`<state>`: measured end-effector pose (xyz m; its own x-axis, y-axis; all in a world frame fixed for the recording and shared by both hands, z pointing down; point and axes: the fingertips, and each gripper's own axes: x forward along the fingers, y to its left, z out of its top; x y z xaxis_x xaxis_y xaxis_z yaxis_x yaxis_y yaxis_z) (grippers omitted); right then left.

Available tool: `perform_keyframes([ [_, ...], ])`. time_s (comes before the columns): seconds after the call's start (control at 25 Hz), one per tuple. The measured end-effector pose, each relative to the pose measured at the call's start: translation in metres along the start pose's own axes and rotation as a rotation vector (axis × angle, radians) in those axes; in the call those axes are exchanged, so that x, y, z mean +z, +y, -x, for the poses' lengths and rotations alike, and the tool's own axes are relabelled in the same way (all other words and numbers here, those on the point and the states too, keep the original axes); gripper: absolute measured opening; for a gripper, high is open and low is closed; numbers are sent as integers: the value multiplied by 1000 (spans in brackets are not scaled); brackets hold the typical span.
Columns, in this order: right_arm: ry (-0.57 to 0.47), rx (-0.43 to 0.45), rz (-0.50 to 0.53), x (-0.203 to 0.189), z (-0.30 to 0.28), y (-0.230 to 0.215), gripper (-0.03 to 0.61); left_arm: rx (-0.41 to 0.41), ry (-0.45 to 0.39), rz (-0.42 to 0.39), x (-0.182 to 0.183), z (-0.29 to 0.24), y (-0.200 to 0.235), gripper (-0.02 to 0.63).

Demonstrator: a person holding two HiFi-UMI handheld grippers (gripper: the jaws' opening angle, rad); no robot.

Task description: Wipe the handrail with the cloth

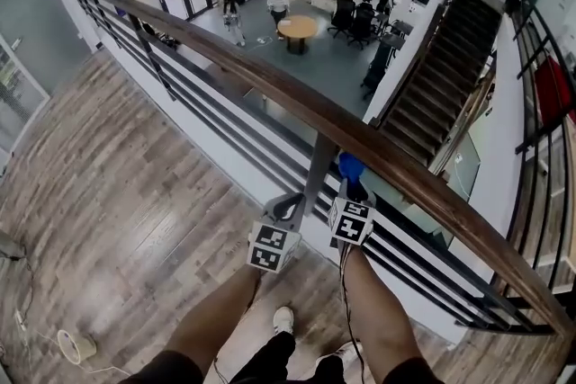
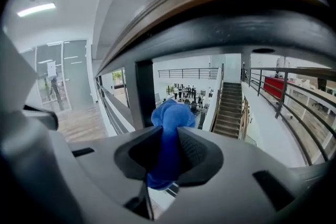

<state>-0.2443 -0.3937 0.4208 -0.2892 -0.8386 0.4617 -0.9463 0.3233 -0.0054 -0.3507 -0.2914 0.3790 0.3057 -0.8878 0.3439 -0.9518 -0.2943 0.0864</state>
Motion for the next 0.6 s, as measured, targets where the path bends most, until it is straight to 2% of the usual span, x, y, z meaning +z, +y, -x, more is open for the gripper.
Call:
perform_keyframes([
  [0.12, 45, -4, 22, 1, -19, 12, 89, -20, 7, 14, -6, 7, 1, 3],
  [0.32, 92, -29, 50, -2, -41, 19, 89, 2, 0, 46, -13, 18, 14, 5],
  [0.6, 116, -51, 23, -7, -38, 11, 89, 11, 26, 50, -20, 19, 4, 5],
])
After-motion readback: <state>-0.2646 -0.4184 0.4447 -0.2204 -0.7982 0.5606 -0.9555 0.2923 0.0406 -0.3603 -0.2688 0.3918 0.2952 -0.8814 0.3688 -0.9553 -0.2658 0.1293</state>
